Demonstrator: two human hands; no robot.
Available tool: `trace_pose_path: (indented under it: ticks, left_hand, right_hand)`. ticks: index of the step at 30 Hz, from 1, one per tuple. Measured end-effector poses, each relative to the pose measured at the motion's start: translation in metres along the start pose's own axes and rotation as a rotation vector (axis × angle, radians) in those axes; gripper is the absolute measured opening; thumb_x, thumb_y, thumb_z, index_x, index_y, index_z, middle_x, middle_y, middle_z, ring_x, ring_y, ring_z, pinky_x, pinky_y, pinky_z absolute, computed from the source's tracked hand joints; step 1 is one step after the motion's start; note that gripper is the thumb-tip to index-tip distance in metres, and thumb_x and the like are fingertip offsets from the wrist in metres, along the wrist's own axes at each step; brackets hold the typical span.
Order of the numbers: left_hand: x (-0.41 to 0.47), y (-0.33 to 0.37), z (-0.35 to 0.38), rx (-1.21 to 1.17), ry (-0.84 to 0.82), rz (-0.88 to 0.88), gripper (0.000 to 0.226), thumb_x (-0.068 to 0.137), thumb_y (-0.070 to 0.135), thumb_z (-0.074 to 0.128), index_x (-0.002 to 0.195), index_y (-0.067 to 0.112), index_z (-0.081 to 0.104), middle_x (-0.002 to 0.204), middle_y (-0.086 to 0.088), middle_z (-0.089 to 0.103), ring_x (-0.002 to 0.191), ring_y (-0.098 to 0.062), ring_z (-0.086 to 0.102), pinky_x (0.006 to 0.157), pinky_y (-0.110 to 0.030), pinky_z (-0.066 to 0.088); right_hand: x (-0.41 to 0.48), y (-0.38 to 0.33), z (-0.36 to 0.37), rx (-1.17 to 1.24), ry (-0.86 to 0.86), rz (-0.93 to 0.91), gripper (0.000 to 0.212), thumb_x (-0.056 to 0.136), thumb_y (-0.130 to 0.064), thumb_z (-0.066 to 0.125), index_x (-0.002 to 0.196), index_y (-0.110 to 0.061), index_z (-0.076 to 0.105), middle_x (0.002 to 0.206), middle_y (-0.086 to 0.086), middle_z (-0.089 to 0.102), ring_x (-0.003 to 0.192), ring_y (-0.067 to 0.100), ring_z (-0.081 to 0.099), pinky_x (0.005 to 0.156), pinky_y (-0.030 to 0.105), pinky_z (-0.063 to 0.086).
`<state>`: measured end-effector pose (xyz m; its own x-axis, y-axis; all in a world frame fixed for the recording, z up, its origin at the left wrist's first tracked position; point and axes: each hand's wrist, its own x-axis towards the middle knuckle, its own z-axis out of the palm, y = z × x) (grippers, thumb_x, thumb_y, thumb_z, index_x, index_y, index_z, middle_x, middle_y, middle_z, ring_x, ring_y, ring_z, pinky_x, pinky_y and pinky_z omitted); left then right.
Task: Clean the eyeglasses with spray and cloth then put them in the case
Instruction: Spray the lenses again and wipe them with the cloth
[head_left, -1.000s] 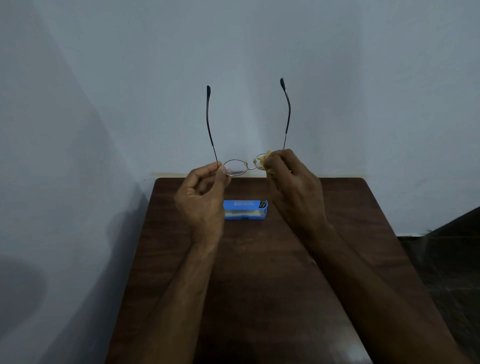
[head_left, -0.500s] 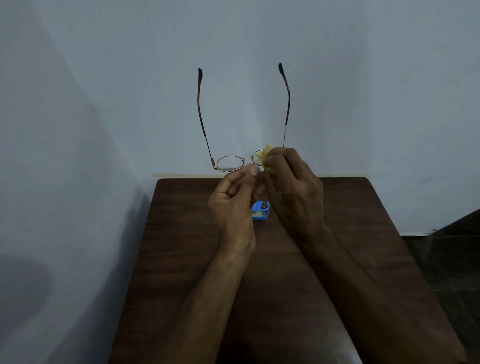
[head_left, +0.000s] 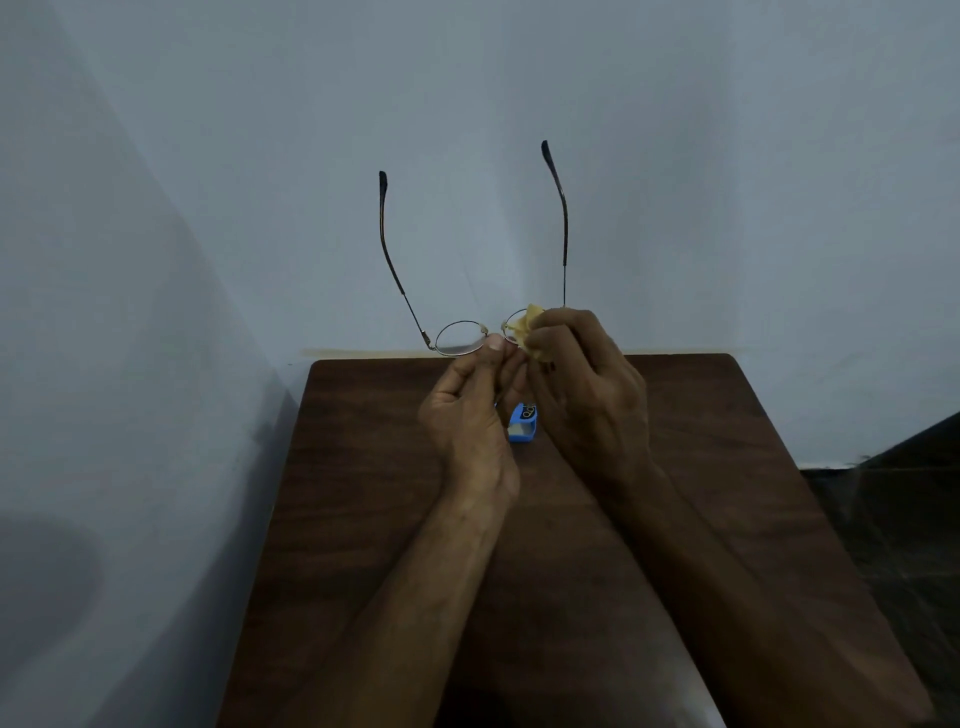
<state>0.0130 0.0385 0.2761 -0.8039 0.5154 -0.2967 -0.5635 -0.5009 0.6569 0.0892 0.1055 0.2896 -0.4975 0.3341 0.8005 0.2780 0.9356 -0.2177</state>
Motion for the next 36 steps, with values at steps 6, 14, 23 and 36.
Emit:
trace_pose_path:
  ticks: [6, 14, 23, 36]
  left_hand:
    - [0.004, 0.004, -0.006, 0.179, -0.001, 0.19, 0.015, 0.094, 0.001, 0.072, 0.107, -0.003, 0.075, 0.083, -0.002, 0.081, 0.079, -0.017, 0.08, 0.071, -0.025, 0.064]
    - [0.007, -0.004, -0.014, 0.328, 0.006, 0.309, 0.014, 0.093, 0.002, 0.073, 0.107, -0.001, 0.076, 0.091, -0.011, 0.08, 0.084, -0.023, 0.08, 0.075, -0.031, 0.066]
    - [0.003, -0.007, -0.02, 0.41, -0.028, 0.351, 0.012, 0.094, 0.005, 0.073, 0.105, 0.005, 0.077, 0.089, -0.004, 0.082, 0.086, -0.023, 0.081, 0.078, -0.035, 0.066]
    - [0.0, -0.001, -0.021, 0.398, -0.031, 0.366, 0.014, 0.095, 0.001, 0.071, 0.106, -0.004, 0.076, 0.083, 0.0, 0.081, 0.079, -0.016, 0.08, 0.069, -0.022, 0.063]
  right_hand:
    - [0.003, -0.003, -0.006, 0.066, -0.137, 0.138, 0.016, 0.097, -0.009, 0.067, 0.112, -0.007, 0.067, 0.131, 0.005, 0.061, 0.097, 0.016, 0.066, 0.065, 0.038, 0.061]
    - [0.004, -0.015, 0.0, 0.09, -0.19, 0.219, 0.013, 0.098, -0.015, 0.062, 0.109, -0.012, 0.069, 0.11, 0.003, 0.071, 0.09, 0.015, 0.069, 0.073, 0.038, 0.061]
    - [0.002, -0.011, 0.005, 0.087, -0.138, 0.302, 0.012, 0.095, -0.015, 0.073, 0.103, -0.012, 0.065, 0.089, 0.0, 0.072, 0.072, 0.015, 0.065, 0.061, 0.04, 0.057]
    - [-0.004, -0.009, -0.002, -0.016, -0.125, 0.234, 0.011, 0.095, -0.013, 0.073, 0.099, -0.011, 0.063, 0.081, 0.001, 0.069, 0.06, 0.019, 0.061, 0.051, 0.04, 0.053]
